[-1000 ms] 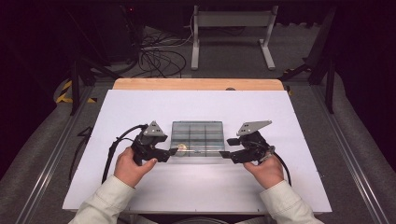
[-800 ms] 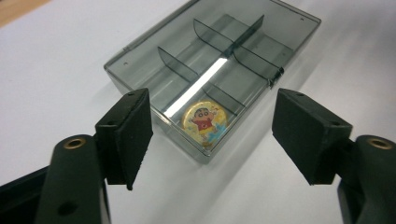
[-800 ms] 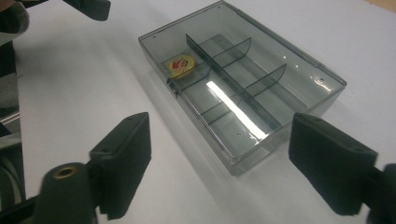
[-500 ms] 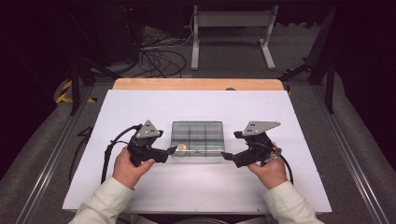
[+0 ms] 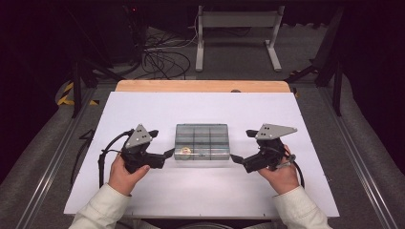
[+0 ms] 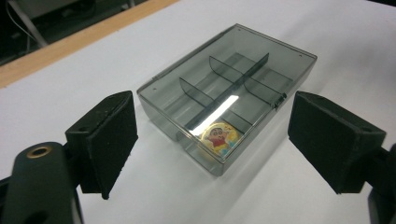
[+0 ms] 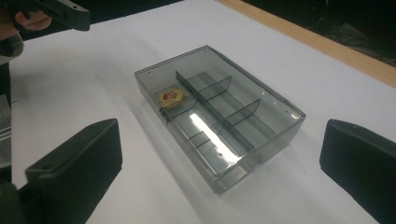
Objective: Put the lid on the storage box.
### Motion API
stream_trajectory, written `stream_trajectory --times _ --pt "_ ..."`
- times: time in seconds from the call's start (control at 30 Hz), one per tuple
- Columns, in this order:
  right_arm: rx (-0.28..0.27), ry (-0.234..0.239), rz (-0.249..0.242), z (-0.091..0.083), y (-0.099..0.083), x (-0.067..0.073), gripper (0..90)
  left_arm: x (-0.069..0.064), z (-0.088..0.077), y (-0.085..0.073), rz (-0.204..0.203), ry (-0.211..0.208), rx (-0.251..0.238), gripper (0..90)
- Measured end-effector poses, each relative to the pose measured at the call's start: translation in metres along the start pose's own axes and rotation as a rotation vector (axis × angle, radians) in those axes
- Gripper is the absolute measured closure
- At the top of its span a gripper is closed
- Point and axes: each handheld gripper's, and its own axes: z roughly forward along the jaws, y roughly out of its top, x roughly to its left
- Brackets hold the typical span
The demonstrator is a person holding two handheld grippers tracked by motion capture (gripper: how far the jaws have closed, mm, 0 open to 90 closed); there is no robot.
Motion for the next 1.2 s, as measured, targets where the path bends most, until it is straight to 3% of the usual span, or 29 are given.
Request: stream_trajectory --times 0.27,0.43,0.9,1.2 --pt "-0.053 -0.034 -0.014 -0.008 -0.013 -0.002 0.0 0.001 -0.012 -0.017 0.006 0.032 -0.089 14.8" --pt "-0.062 -0.034 -0.006 -0.010 -0.020 -0.004 0.0 0.005 -0.018 -0.028 -0.021 0.031 -0.124 14.0" --pt "-0.039 -0.026 0.022 -0.011 -0.044 -0.007 0.0 0.012 -0.021 -0.058 -0.041 0.043 -0.102 13.5" --pt "-0.036 -0.035 0.045 -0.012 -0.059 -0.011 0.0 0.015 -0.013 -0.077 -0.056 0.041 -0.063 13.5"
